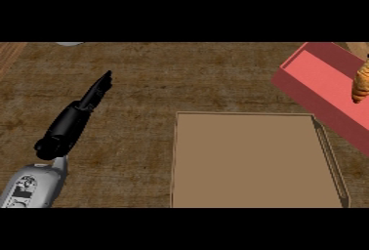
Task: Pick the croissant from the tray and place it in the cardboard box
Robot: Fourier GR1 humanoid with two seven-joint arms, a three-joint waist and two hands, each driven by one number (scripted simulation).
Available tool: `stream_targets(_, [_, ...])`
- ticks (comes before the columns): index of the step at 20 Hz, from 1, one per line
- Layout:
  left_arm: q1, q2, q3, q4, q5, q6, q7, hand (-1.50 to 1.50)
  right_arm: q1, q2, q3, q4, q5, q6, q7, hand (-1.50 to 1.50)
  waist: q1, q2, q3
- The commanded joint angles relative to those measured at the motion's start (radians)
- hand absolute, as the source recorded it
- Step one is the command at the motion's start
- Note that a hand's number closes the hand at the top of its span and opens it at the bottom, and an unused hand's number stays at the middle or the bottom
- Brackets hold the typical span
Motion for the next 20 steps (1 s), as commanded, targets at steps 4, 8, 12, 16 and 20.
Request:
stream_targets(4, [-0.029, -0.002, 0.025, 0.029, 0.004, -0.008, 0.007, 0.0, -0.027, -0.011, -0.078, 0.089, -0.063, -0.016, -0.258, -1.5, -0.008, 0.001, 0.001])
stream_targets(8, [-0.018, -0.011, 0.013, 0.021, -0.004, -0.001, 0.0, 0.0, -0.094, 0.062, -0.331, 0.128, -0.312, -0.053, -0.236, -1.5, -0.013, 0.0, 0.006])
stream_targets(12, [-0.026, 0.026, 0.041, 0.006, 0.018, -0.03, 0.014, 0.0, -0.113, 0.041, -0.519, 0.222, -0.489, -0.027, -0.171, -1.5, -0.016, -0.005, 0.004])
stream_targets(16, [-0.001, 0.014, 0.037, 0.01, 0.015, -0.033, -0.026, 0.0, -0.136, -0.044, -0.605, 0.29, -0.558, -0.036, -0.078, -1.5, 0.003, 0.004, 0.002])
stream_targets(20, [-0.008, -0.019, 0.006, -0.002, -0.014, -0.01, -0.009, 0.0, -0.065, -0.113, -0.647, 0.304, -0.589, -0.041, -0.142, -1.5, 0.012, 0.013, 0.004])
